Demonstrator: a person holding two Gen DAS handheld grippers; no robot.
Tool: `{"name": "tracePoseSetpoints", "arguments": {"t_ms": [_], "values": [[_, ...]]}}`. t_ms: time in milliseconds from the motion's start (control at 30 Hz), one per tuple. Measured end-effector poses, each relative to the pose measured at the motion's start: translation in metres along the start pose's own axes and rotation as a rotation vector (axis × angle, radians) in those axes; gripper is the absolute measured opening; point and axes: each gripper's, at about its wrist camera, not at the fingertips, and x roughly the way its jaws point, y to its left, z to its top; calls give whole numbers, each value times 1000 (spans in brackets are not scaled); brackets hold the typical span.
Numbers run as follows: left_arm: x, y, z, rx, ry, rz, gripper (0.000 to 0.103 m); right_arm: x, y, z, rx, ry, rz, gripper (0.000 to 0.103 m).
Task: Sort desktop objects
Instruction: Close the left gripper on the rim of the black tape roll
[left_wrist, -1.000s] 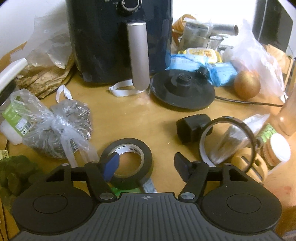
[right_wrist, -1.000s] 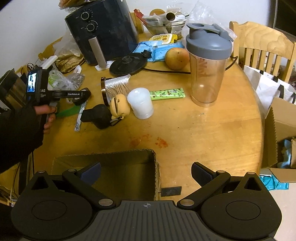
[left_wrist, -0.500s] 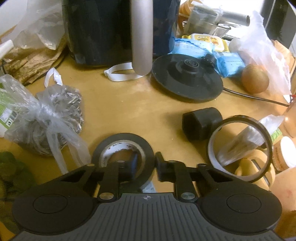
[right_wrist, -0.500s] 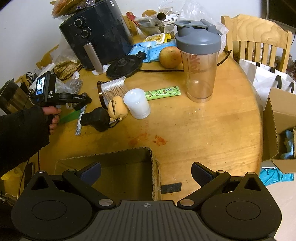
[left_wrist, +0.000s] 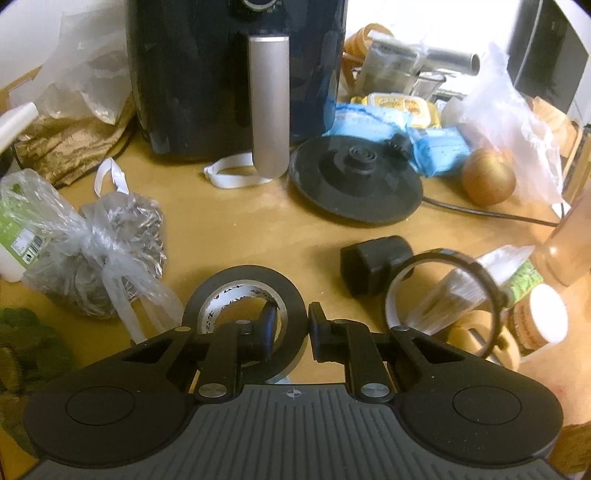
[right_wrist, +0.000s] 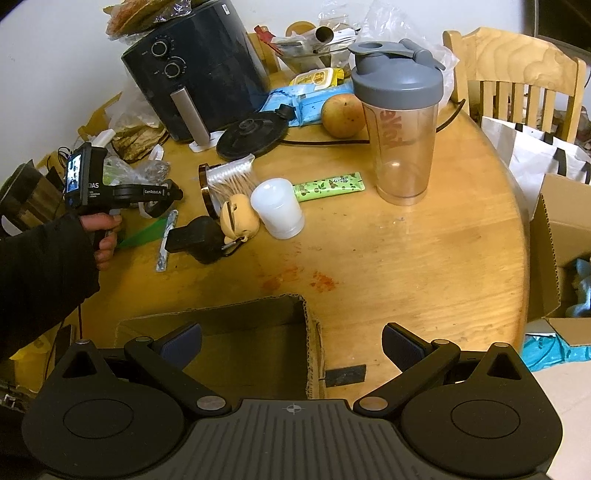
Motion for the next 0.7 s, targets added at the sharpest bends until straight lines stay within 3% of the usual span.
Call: {"name": "tracePoseSetpoints", "arguments": {"t_ms": [300,700], "values": [[-33,-7,-4,-10,-57,8,19,2,3,4,-18,-5,16,103],[-89,-20,-19,-27,-117,10,19,12,9,20,-122,0,-36,103]]}}
